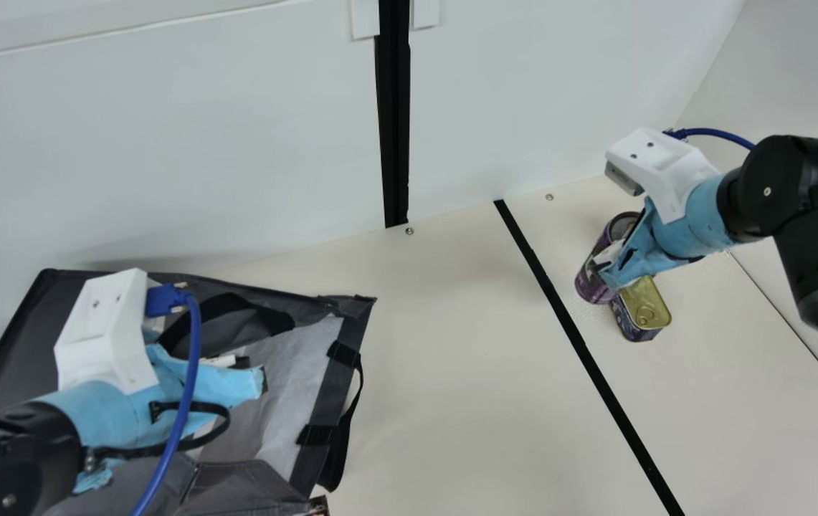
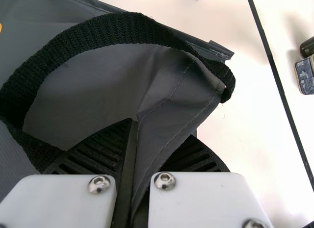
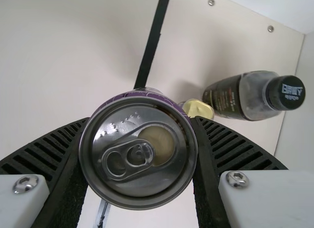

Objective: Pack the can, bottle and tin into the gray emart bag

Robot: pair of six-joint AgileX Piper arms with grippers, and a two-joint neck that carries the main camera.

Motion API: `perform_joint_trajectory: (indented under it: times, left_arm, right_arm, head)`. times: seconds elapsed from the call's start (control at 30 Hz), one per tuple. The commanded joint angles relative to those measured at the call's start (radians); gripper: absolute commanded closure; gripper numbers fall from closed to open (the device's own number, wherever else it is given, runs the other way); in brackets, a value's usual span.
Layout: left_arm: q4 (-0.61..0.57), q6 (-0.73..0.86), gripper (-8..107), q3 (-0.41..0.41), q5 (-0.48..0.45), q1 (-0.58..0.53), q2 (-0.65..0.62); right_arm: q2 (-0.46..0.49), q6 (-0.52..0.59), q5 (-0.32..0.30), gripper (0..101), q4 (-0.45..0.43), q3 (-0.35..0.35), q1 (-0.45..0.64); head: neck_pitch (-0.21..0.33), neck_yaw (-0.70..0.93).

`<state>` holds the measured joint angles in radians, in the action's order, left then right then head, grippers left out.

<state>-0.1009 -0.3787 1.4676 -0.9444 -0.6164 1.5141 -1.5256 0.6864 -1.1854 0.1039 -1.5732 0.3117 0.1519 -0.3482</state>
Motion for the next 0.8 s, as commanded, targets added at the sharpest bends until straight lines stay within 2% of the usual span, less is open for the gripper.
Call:
perform_joint_trajectory:
  times: [0.0, 0.77]
  left_arm:
    - [0.000, 0.000, 89, 0.000, 0.000, 0.000, 0.000]
    - [0.000, 0.000, 89, 0.000, 0.000, 0.000, 0.000]
  right_arm:
    - [0.004, 0.003, 0.001, 101, 0.001, 0.007, -0.011]
    - [0.029, 0.030, 0.013, 101, 0.009, 0.053, -0.146]
  head:
    - [0.023, -0.001]
    - [0.023, -0.001]
